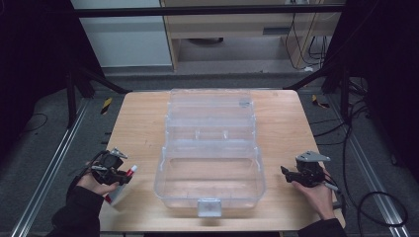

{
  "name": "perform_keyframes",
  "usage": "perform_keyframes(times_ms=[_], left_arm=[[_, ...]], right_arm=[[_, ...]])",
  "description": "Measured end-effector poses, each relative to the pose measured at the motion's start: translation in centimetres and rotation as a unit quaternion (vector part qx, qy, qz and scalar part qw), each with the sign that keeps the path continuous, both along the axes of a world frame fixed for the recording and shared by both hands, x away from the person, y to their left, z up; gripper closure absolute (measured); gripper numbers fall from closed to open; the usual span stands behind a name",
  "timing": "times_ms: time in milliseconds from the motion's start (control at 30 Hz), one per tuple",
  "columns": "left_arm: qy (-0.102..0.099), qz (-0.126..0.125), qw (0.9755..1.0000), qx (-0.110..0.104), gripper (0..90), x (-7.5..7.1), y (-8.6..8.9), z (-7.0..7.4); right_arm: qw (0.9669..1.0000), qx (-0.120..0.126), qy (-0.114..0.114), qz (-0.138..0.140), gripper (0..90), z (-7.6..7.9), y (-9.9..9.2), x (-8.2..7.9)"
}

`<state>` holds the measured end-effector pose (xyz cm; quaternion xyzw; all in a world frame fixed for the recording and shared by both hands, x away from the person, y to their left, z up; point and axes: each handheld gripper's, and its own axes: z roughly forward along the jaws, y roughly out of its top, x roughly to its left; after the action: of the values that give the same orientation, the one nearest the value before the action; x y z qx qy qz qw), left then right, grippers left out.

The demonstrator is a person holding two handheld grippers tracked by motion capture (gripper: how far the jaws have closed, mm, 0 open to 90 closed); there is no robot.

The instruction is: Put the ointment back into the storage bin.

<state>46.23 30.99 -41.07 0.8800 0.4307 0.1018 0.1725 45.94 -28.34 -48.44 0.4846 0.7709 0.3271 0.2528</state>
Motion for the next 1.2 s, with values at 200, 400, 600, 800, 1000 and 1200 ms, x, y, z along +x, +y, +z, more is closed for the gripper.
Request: perform_keyframes(times_ms=[200, 400, 600, 800, 1000, 1200], left_arm=[[-0.022, -0.019, 0.9996, -0.004, 70.6, -0.4, -0.5, 2.0], [-0.045, -0.050, 0.9977, -0.010, 70.6, -0.4, -1.6, 4.1], [-0.073, -0.080, 0.9940, -0.013, 70.6, -0.2, -3.1, 6.5], [-0.097, -0.114, 0.9885, -0.019, 70.6, 0.1, -5.2, 8.7], [-0.108, -0.153, 0.9822, -0.011, 70.6, 0.5, -7.2, 10.1], [-0.113, -0.189, 0.9753, -0.004, 70.6, 0.6, -9.3, 10.8]], right_arm=[[1.0000, -0.004, -0.003, 0.002, 33.3, -0.1, 0.0, 0.0], [1.0000, -0.004, -0.005, 0.004, 33.7, -0.1, 0.1, 0.0], [1.0000, -0.005, -0.005, 0.006, 33.6, -0.2, 0.0, 0.0], [0.9999, -0.003, -0.007, 0.007, 33.6, -0.2, 0.0, 0.0], [0.9999, -0.005, -0.010, 0.007, 33.6, -0.2, -0.1, -0.1], [0.9999, -0.006, -0.011, 0.009, 33.6, -0.2, -0.1, -0.1]])
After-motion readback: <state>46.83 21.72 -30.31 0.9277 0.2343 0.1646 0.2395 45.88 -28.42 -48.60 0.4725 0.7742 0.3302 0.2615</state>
